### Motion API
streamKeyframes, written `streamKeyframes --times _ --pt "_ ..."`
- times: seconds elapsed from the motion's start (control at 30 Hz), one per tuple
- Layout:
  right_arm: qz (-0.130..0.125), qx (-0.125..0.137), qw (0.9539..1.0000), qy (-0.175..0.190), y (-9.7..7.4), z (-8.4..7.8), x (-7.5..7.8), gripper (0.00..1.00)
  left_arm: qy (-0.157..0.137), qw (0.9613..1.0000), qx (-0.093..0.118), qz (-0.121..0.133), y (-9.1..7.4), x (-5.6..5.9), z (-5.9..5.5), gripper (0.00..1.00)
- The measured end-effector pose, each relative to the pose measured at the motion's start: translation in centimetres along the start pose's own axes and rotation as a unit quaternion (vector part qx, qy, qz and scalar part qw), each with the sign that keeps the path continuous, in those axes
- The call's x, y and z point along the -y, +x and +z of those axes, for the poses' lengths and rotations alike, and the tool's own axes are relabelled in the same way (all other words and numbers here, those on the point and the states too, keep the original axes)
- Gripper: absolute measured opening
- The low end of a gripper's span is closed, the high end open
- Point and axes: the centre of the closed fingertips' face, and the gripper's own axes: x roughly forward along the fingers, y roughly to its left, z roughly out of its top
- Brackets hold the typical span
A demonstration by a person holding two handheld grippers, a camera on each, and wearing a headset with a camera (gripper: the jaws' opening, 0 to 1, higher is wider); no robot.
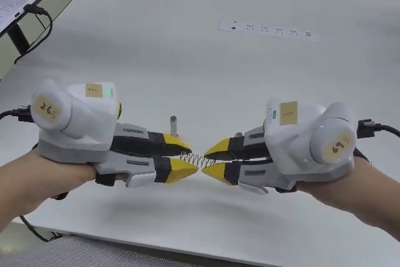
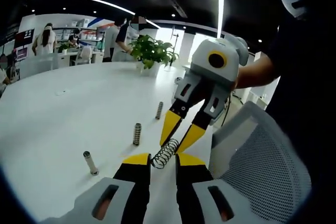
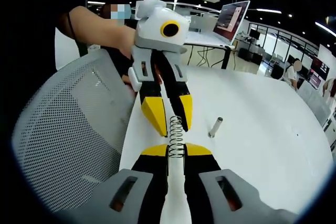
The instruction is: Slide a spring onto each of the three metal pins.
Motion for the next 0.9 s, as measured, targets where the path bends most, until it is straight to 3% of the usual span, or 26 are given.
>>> streamKeyframes --times 0.2,0.5,0.9 --pt "0.009 0.008 0.9999 -0.009 -0.3 0.0 -0.3 0.07 -0.001 1.0000 0.004 -0.009 0.1 0.3 0.1 0.07" --pt "0.021 -0.002 0.9985 -0.051 -0.7 -0.3 -0.3 0.07 0.029 0.9993 0.006 -0.025 0.2 1.2 0.3 0.03" --pt "0.025 0.006 0.9980 -0.057 -0.8 0.0 -0.4 0.08 0.042 0.9987 0.010 -0.027 0.0 1.3 0.7 0.02"
